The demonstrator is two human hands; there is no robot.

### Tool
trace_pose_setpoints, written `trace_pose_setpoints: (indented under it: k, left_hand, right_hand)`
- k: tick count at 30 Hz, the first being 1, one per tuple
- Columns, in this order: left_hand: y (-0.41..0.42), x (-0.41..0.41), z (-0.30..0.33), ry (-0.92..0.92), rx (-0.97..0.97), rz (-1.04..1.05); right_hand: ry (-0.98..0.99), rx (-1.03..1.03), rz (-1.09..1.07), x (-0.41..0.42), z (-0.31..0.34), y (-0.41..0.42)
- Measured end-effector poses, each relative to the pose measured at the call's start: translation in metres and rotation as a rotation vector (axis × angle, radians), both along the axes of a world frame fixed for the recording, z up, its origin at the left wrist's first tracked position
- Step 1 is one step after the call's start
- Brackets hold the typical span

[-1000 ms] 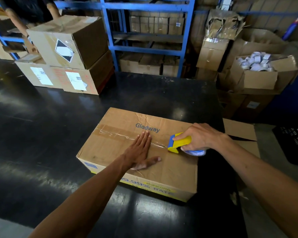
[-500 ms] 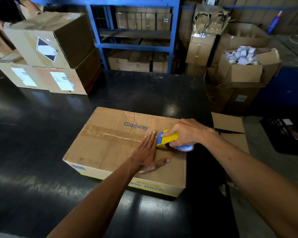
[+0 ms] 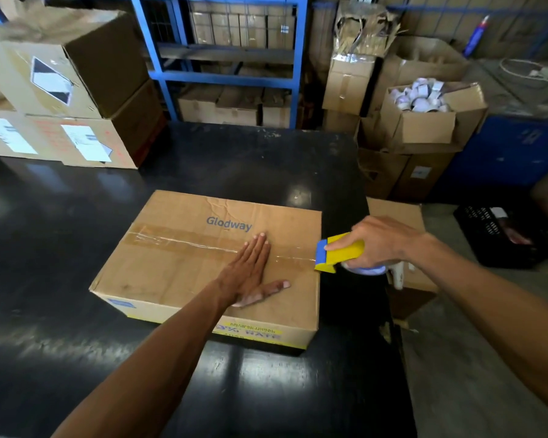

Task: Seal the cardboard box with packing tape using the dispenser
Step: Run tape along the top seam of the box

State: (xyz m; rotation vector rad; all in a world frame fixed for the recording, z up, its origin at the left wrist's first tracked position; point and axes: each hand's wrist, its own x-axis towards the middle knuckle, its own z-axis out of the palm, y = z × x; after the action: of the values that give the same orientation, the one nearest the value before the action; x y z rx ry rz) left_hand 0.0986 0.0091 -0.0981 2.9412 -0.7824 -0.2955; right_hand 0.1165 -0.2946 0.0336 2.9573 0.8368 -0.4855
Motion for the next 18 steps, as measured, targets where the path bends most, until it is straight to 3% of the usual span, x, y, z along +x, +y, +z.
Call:
trace_pose_setpoints:
  k: [11,18]
  left_hand:
    - [-0.017,-0.003,0.02,0.106,0.03,0.025]
    - [-0.103,-0.02,0.009,-0.015,0.07,-0.056]
  right_hand:
    - [-0.051,-0.06,0.045,-0.019,-0.014,-0.019]
    - [-0.113,-0.134,0.094,-0.024,-0.012,-0.011]
